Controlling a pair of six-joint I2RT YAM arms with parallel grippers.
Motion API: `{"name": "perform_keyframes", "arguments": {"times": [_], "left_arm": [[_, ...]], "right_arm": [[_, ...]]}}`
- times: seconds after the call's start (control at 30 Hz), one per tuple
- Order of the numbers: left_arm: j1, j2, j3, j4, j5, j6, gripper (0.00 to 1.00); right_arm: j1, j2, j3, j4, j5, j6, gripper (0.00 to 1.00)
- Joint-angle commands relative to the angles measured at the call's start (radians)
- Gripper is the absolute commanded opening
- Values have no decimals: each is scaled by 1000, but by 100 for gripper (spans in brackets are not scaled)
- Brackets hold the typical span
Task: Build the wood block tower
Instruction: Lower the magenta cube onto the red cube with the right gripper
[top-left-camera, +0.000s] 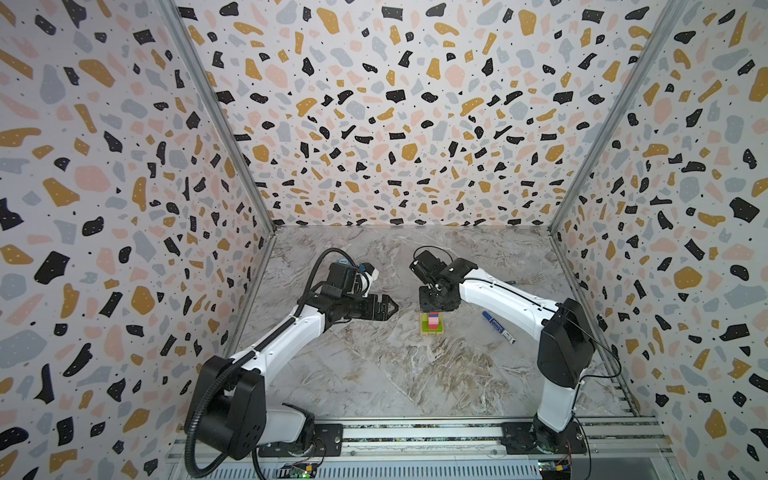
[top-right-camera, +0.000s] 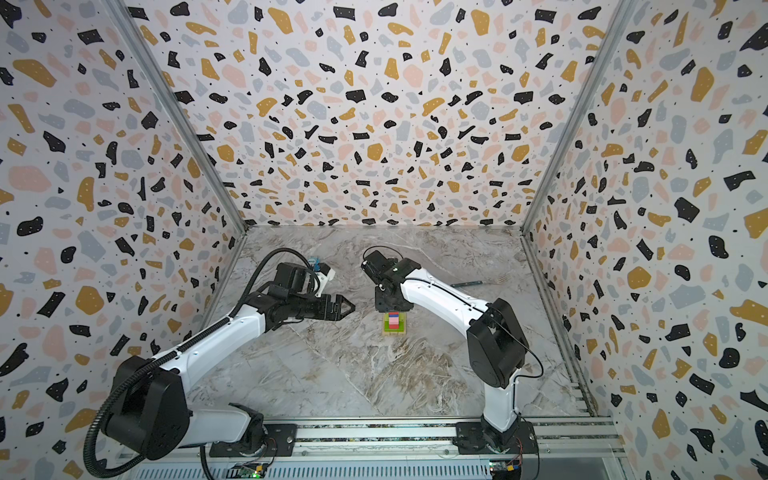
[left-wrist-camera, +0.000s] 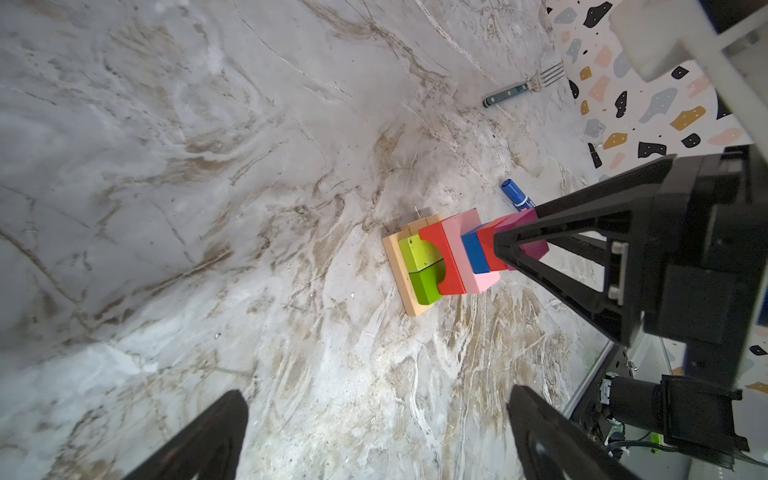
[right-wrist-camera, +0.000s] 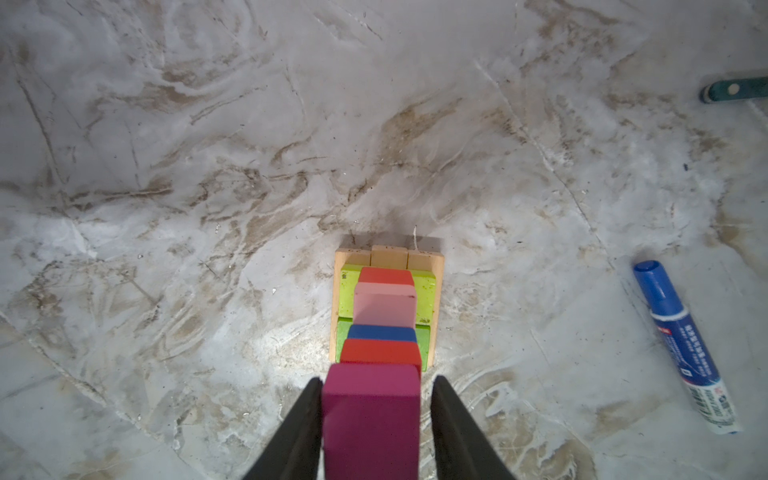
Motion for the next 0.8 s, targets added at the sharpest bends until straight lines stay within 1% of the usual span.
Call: {"name": "perform_keyframes", "arguments": {"times": [0.0, 0.77], "left_arm": [[5, -9, -10, 24, 7, 1, 99], [6, -8, -8, 23, 7, 1, 99]], "right_arm": [[3, -18, -4, -14, 0, 4, 44], [3, -21, -19, -7, -7, 11, 42]]}}
